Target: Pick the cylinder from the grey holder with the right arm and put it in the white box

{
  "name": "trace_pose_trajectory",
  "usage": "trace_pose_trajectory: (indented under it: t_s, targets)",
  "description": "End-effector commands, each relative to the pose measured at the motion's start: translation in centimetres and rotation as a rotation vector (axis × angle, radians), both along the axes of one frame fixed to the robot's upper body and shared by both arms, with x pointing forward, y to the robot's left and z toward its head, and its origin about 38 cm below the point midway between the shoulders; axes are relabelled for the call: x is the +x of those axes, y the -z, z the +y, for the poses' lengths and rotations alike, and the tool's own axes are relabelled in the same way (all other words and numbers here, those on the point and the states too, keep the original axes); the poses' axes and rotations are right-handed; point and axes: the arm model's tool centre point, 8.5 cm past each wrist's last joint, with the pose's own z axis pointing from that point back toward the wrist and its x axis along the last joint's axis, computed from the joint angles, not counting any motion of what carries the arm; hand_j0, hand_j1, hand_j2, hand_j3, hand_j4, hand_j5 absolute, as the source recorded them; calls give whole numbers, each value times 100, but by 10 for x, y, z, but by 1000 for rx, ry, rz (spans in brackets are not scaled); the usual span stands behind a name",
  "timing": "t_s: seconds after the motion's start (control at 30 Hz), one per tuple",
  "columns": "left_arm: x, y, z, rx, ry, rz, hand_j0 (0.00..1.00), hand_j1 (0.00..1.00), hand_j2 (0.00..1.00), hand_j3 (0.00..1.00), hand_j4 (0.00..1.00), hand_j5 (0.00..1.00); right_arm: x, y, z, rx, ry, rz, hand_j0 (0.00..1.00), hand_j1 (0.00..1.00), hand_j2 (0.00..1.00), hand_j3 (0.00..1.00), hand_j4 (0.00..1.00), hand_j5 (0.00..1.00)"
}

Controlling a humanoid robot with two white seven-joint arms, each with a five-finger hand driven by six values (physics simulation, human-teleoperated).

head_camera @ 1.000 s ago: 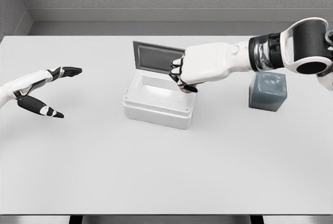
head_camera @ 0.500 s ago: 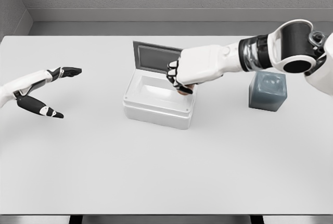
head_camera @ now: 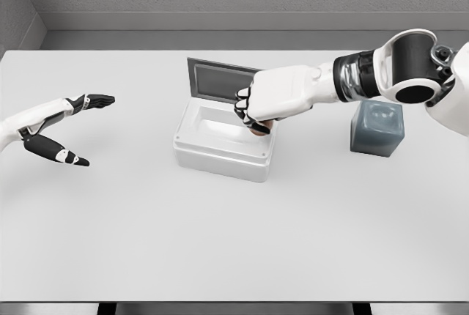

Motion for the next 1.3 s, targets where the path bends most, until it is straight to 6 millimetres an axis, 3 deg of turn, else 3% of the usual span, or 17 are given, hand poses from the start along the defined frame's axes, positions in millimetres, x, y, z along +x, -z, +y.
trace_pose_trajectory:
  t_s: [0.0,0.47,0.5,0.53,0.77,0.8,0.87,0.93,1.0,1.07,1.13,1.27]
  targets:
    - [0,-1,1,-7,-4,1,100,100,100,100,100,100,1,0,2,5,3,5,23,23,23,23,23,23]
    - [0,-1,1,-7,-4,1,100,100,100,100,100,100,6,3,4,4,10,8,27,27,27,27,27,27]
    - [0,-1,1,-7,-4,1,100,100,100,100,100,100,6,3,4,4,11,7,44,44,44,44,44,44]
    - [0,-1,1,-7,-4,1,100,100,100,100,100,100,8,2,4,6,35,2,100,100,100,100,100,100]
    - [0,-1,1,-7,-4,1,100,100,100,100,100,100,4,-2,8,10,26,-14,100,100,100,100,100,100]
    - [0,-1,1,-5,-4,1,100,100,100,100,100,100,3,-8,10,16,18,-27,100,100,100,100,100,100]
    - [0,-1,1,-7,-4,1,100,100,100,100,100,100,3,-43,0,76,24,-99,100,100,100,100,100,100]
    - [0,-1,1,-7,-4,1,100,100,100,100,100,100,-5,-60,-4,100,10,-141,100,100,100,100,100,100]
    - [0,-1,1,-7,-4,1,100,100,100,100,100,100,-6,-65,-32,82,29,-161,100,100,100,100,100,100]
    - [1,-3,1,-9,-4,-4,100,100,100,100,100,100,-5,-51,-65,50,104,-131,100,100,100,100,100,100]
    - [13,-23,-7,-81,-11,-34,100,100,100,100,100,100,-7,-48,-104,32,194,-126,100,100,100,100,100,100]
    - [63,-58,-62,-176,-13,-20,100,100,100,100,100,100,-20,-77,-195,41,416,-199,100,100,100,100,100,100]
